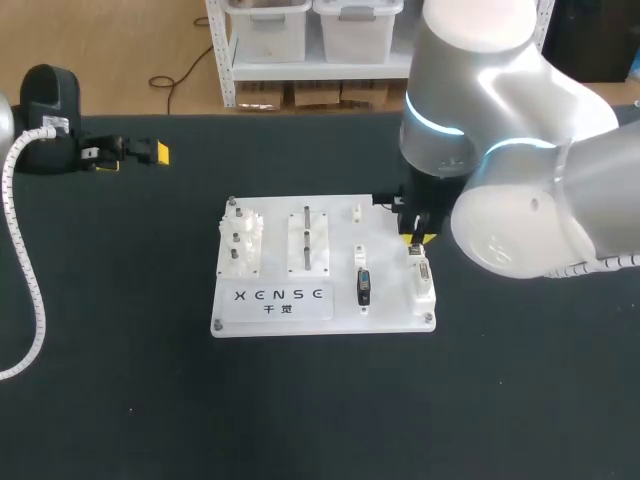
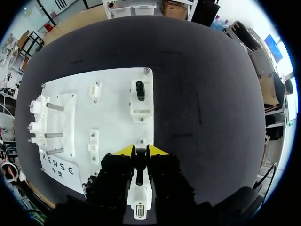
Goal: Insert the USB connector, Ethernet cable, and multi-pin plug into their matching sockets one by one.
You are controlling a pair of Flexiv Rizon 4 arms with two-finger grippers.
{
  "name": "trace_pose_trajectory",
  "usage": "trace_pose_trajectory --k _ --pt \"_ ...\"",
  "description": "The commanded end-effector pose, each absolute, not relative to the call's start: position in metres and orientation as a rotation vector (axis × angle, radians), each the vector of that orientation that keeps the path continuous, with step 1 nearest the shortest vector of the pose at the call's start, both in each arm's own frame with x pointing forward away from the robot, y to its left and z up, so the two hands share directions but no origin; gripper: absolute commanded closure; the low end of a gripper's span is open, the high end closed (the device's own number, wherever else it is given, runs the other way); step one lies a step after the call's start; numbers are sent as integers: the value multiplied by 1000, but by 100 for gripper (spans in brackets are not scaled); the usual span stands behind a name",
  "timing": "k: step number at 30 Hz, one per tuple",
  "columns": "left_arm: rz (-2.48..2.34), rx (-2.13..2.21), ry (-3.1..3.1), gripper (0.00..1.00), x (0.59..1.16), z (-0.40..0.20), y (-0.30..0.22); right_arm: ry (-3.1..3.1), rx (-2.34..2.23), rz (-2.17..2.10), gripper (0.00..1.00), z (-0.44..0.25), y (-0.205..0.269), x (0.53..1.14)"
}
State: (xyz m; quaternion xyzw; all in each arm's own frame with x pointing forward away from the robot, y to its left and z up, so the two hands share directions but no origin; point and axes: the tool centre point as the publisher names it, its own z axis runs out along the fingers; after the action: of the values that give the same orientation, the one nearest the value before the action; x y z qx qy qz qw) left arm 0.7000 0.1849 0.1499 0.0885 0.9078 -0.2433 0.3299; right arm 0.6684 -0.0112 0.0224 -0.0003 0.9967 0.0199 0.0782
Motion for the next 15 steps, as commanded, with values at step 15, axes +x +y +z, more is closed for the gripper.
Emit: trace_pose_trajectory --k 15 --pt "-636 231 2374 0 700 150 185 2987 4 45 100 18 -14 666"
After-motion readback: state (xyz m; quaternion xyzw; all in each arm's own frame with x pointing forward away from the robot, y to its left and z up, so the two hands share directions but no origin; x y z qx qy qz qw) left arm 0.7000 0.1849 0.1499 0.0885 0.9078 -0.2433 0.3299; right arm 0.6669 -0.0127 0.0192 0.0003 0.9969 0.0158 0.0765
